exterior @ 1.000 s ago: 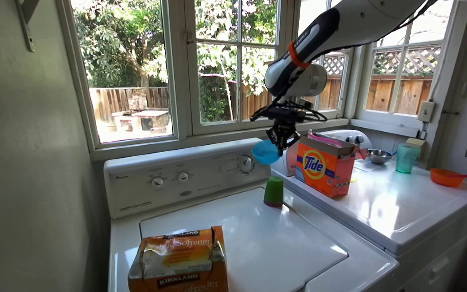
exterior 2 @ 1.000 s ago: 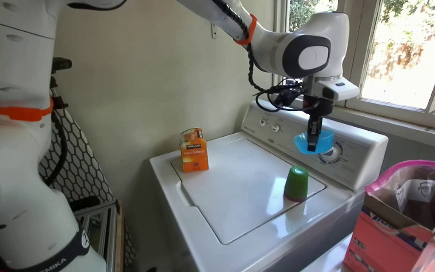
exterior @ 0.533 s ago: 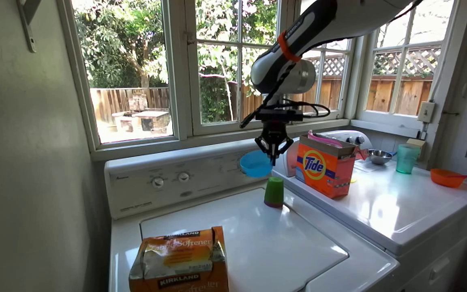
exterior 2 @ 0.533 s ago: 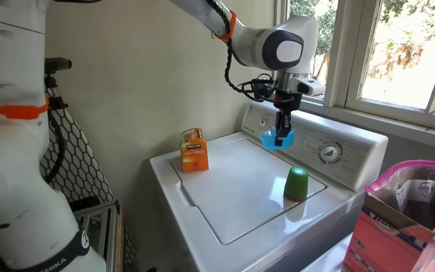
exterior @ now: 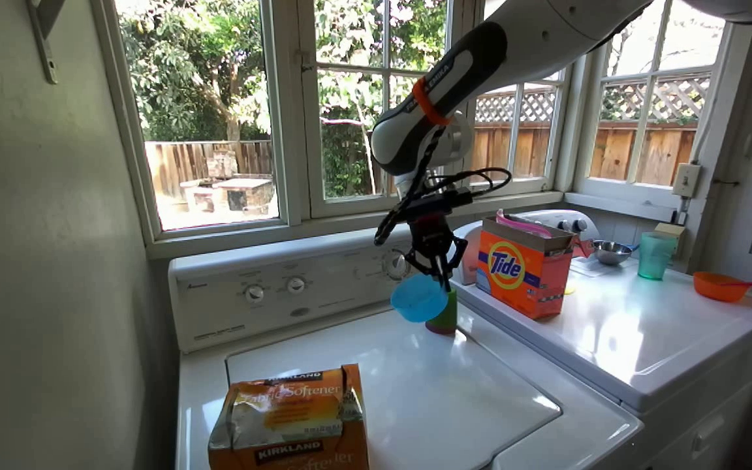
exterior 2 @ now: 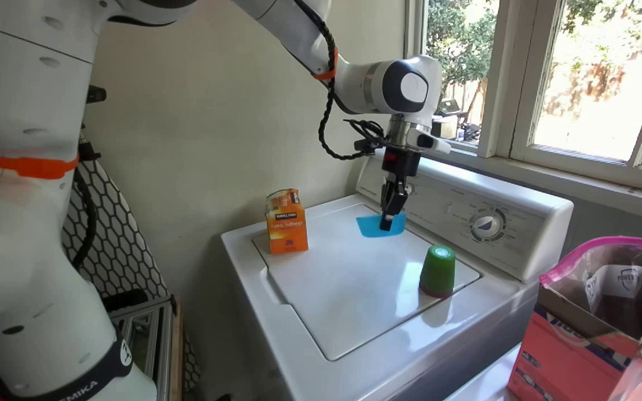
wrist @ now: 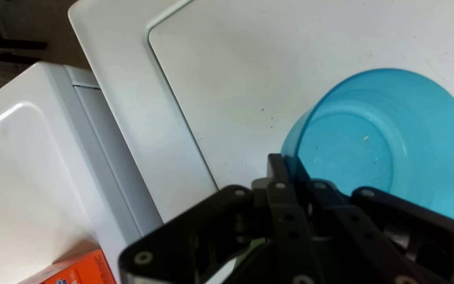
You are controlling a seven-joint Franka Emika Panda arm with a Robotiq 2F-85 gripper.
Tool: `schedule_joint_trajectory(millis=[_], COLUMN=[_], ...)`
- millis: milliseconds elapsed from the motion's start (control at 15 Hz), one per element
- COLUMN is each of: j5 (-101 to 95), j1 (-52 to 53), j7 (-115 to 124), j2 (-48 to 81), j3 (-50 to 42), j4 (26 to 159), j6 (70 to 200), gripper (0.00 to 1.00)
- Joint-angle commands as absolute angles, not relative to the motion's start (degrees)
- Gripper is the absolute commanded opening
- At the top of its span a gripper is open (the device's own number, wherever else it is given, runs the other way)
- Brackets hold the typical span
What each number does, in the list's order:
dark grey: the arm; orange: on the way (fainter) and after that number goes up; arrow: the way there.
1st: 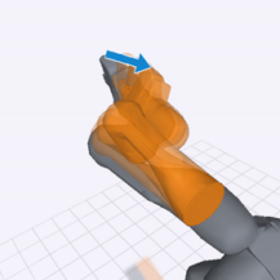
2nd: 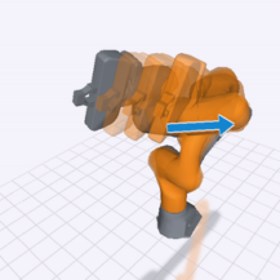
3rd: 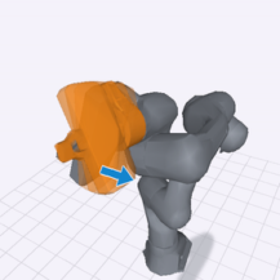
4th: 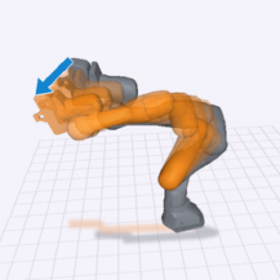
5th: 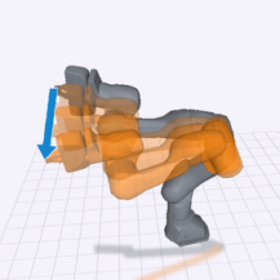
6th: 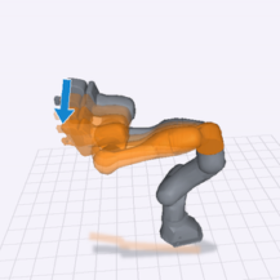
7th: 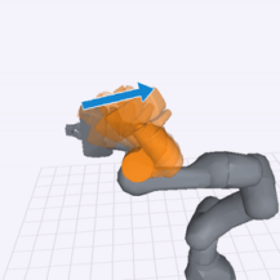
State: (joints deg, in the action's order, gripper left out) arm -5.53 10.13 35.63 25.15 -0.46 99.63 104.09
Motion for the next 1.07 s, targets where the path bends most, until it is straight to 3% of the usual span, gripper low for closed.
schedule_joint_trajectory(millis=[0, 467, 1000], j5=[-5.65, -8.39, 6.11], j1=[10.11, 13.39, 8.96], j7=[35.68, 34.89, 24.42], j2=[25.53, 30.3, 38.06], j3=[-0.63, 0.99, 3.74], j4=[99.02, 94.9, 90.94], j6=[103.62, 108.12, 119.38], gripper=[0.04, 0.01, 0.01])
